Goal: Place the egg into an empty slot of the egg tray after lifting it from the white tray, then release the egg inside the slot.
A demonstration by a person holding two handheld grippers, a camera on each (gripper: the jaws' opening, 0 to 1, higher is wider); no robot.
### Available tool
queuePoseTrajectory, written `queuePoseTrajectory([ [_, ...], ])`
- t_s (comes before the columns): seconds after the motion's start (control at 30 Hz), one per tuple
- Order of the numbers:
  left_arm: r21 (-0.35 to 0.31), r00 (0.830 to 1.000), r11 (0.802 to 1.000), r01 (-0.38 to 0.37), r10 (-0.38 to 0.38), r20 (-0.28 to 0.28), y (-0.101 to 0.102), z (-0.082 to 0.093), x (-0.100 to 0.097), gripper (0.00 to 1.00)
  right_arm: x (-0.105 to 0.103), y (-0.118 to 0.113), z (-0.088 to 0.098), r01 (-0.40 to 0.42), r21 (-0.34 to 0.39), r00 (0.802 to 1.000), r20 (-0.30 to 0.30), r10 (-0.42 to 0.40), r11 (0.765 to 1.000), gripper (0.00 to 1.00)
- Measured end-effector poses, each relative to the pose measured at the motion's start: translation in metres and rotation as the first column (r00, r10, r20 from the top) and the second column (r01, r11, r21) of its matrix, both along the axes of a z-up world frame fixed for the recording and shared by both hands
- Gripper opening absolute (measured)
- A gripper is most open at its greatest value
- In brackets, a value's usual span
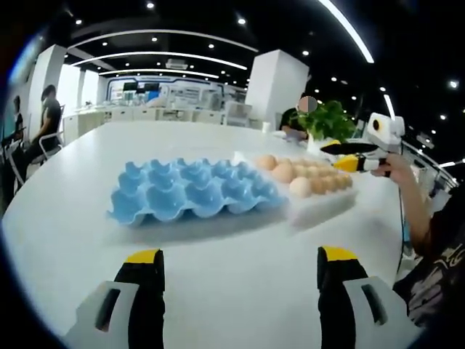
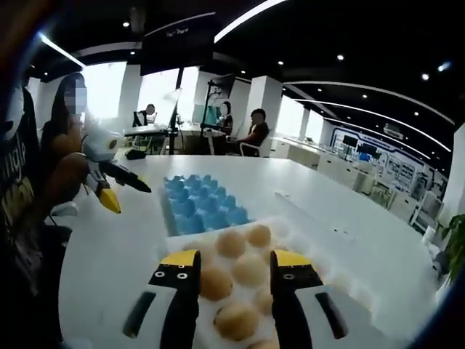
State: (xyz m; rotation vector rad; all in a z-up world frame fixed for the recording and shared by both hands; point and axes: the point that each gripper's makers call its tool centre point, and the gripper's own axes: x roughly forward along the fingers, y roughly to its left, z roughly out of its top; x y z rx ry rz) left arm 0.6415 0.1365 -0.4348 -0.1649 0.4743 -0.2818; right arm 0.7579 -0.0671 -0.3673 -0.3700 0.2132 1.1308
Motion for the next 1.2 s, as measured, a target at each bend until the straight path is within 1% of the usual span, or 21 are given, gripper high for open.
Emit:
queuePoseTrajectory([
  [0.03,0.0,1.0,1.0,-0.001,0.001,0.0,0.0,0.0,-0.001,0.88,0.0,0.007,0.002,-0.024,-0.001,1.0,0.005,0.024,1.0,0.4],
  [0.1,0.001,1.0,1.0,-0.003,0.003,-0.001,0.0,0.0,-0.002,0.88,0.002,0.012,0.0,-0.036,-0.004,0.999,-0.002,0.036,0.999,0.4],
  [0.23,0.002,1.0,1.0,-0.009,0.009,-0.003,0.002,-0.001,-0.004,0.88,0.006,0.016,0.001,-0.048,0.002,0.999,-0.009,0.048,0.999,0.38],
  [0.3,0.003,1.0,1.0,-0.01,0.01,-0.005,0.002,-0.001,-0.005,0.88,0.013,0.02,0.003,-0.052,0.005,0.999,-0.007,0.052,0.999,0.38],
  [0.47,0.004,1.0,1.0,-0.011,0.011,-0.006,0.002,-0.001,-0.006,0.88,0.017,0.026,0.006,-0.063,0.011,0.998,-0.002,0.063,0.998,0.38],
  [0.57,0.006,1.0,1.0,-0.012,0.012,-0.009,0.003,-0.001,-0.006,0.88,0.015,0.029,0.004,-0.072,0.011,0.997,-0.007,0.073,0.997,0.38],
  [0.63,0.008,1.0,1.0,-0.02,0.02,-0.007,0.006,-0.001,-0.006,0.88,0.02,0.032,0.003,-0.08,0.007,0.997,-0.01,0.08,0.997,0.38],
  [0.77,0.007,1.0,1.0,-0.023,0.023,-0.002,0.007,0.001,-0.005,0.88,0.023,0.032,0.0,-0.08,0.0,0.997,-0.013,0.08,0.997,0.37],
  [0.83,0.011,1.0,1.0,-0.02,0.02,-0.003,0.007,0.001,-0.004,0.88,0.031,0.037,0.001,-0.082,0.002,0.997,-0.013,0.082,0.997,0.37],
  [1.0,0.013,1.0,1.0,-0.019,0.019,-0.006,0.007,0.001,-0.004,0.88,0.035,0.045,0.002,-0.093,0.003,0.996,-0.013,0.093,0.996,0.37],
  [1.2,0.018,1.0,0.999,-0.028,0.028,-0.008,0.01,0.002,-0.004,0.88,0.045,0.052,-0.005,-0.112,-0.007,0.993,-0.033,0.111,0.994,0.37],
])
